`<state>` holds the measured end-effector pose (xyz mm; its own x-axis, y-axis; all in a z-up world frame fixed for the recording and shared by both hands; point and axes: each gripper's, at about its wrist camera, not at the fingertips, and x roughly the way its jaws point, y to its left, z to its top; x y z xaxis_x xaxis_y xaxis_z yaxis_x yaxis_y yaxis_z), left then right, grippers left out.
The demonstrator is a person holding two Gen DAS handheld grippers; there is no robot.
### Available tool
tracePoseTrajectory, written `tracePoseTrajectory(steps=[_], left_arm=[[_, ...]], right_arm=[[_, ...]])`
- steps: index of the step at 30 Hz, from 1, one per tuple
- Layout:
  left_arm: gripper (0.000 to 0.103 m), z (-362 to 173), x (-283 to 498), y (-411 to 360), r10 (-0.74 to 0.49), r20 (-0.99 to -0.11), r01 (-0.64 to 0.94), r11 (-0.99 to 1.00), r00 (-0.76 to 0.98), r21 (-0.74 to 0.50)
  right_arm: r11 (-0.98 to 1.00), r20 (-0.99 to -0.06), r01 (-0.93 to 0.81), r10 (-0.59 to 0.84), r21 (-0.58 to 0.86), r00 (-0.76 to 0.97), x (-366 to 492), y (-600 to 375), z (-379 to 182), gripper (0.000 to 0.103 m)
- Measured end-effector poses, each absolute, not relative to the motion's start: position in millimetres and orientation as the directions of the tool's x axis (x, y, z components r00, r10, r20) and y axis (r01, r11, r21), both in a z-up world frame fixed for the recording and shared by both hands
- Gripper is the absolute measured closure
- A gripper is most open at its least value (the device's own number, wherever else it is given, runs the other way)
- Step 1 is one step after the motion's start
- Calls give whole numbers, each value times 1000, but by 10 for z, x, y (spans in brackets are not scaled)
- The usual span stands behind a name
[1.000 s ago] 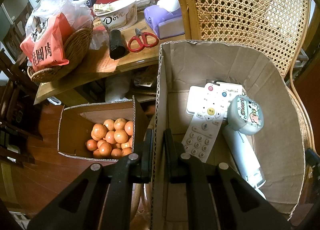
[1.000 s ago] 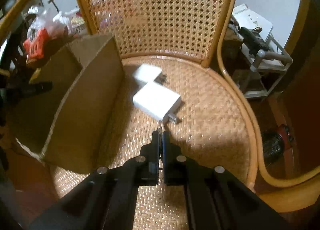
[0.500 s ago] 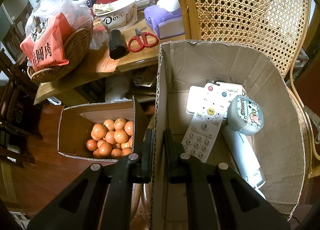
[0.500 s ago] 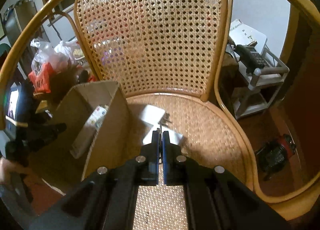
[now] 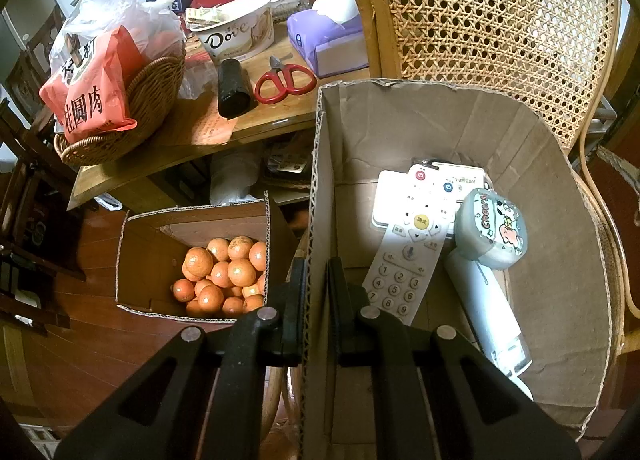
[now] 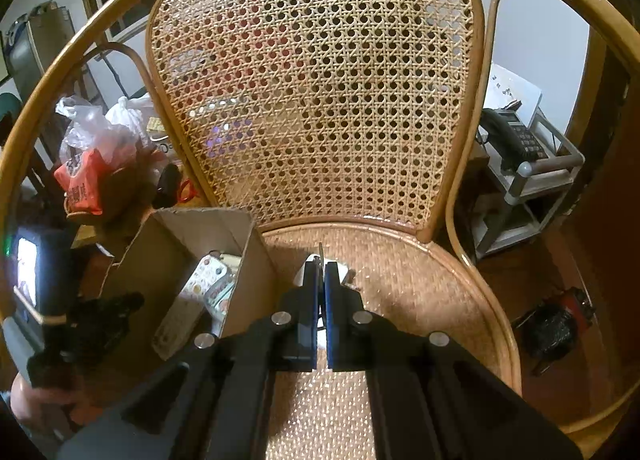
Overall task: Organize rigid objects
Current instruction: 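Lift the keys with the right gripper into the cardboard box and release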
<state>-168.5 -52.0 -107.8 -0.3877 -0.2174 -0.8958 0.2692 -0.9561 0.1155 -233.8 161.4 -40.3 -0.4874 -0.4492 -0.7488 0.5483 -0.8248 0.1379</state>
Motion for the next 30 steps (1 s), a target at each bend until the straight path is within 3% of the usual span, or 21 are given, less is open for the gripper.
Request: tracePoseTrajectory(steps=[10,30], left_arm=[[94,-1084,-1689,-503,-217,-895,268,-957,-389,116],[94,-1111,-1697,-465,-233,-893,265,-955,-385,135]], right_arm=[[-828,-766,555,-409,83,-496,-2554,1396,-456,99],[-676,-735,713,-577,187,-355,-2264,707,-576,99]])
